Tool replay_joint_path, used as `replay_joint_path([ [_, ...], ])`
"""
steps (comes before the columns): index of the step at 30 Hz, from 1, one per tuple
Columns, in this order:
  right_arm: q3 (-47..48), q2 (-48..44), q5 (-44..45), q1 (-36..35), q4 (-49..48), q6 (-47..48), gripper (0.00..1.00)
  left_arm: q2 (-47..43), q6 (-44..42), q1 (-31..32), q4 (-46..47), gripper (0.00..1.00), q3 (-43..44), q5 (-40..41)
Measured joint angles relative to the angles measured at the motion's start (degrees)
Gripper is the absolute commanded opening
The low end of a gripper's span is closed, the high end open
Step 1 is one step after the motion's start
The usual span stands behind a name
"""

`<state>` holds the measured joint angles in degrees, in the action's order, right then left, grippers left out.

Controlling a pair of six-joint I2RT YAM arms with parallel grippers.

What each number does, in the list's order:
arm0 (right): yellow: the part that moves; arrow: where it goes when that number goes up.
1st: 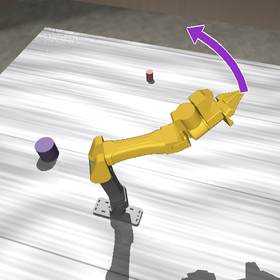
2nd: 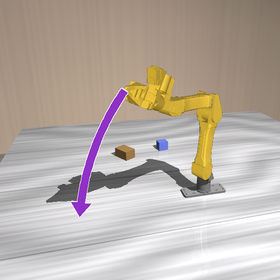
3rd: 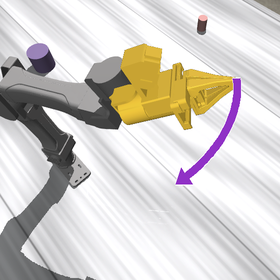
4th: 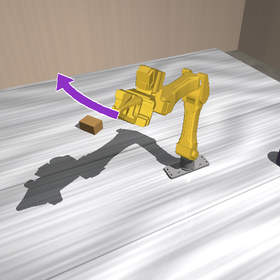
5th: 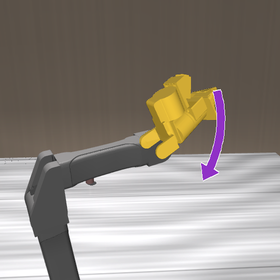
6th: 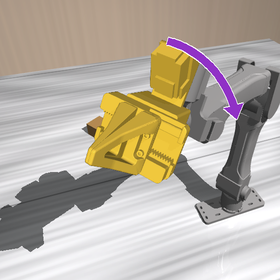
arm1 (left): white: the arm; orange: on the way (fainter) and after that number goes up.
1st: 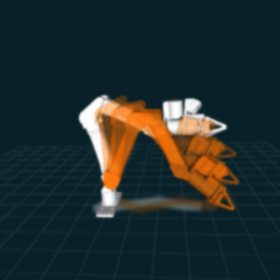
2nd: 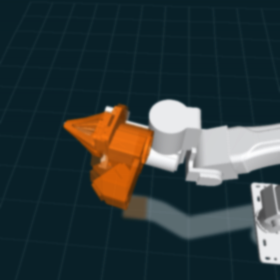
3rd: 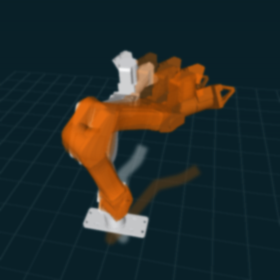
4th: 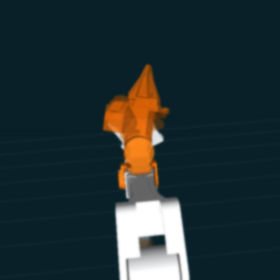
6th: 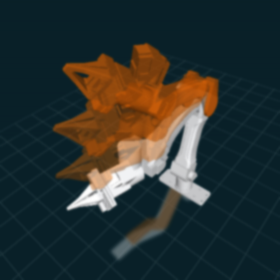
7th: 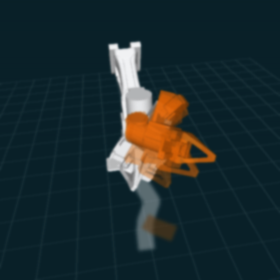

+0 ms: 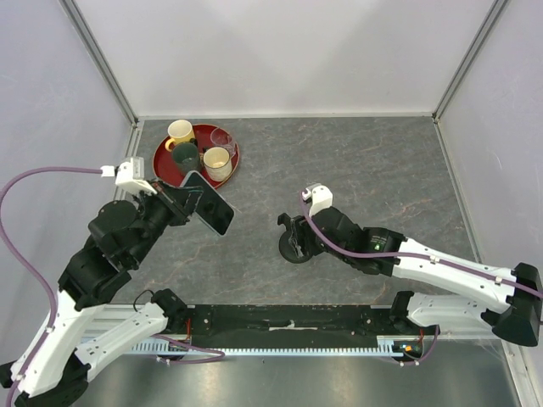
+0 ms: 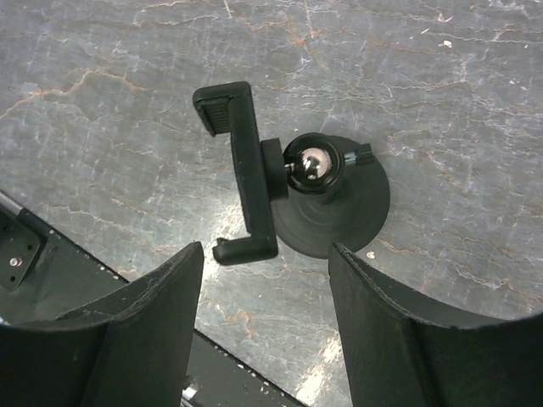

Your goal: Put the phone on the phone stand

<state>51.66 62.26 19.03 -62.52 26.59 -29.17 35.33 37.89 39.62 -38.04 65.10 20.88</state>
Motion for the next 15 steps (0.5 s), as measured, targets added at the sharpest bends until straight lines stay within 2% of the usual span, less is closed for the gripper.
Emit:
replay_joint_path([
  [4,0.15,1.05,2.49,0.0,-0.24,0.52,0.57,2.34,-1.11,0.0,1.03,0.02,0.0,-3.98],
  [8,0.15,1.07,3.21,0.0,-1.62,2.91,0.34,4.52,-2.05,0.0,1.57,0.02,0.0,-6.67],
  [11,0.13,0.9,3.3,-0.28,-2.47,5.42,0.21,5.88,-3.02,0.0,2.14,0.02,-0.02,-8.66],
  [13,-0.11,0.63,3.08,-0.26,-2.54,7.04,0.17,6.73,-3.61,0.0,2.47,0.02,-0.02,-9.9],
  [15,-0.81,-0.2,2.36,-0.26,-2.71,9.03,0.07,7.65,-4.42,0.0,2.97,0.02,-0.04,-11.39],
])
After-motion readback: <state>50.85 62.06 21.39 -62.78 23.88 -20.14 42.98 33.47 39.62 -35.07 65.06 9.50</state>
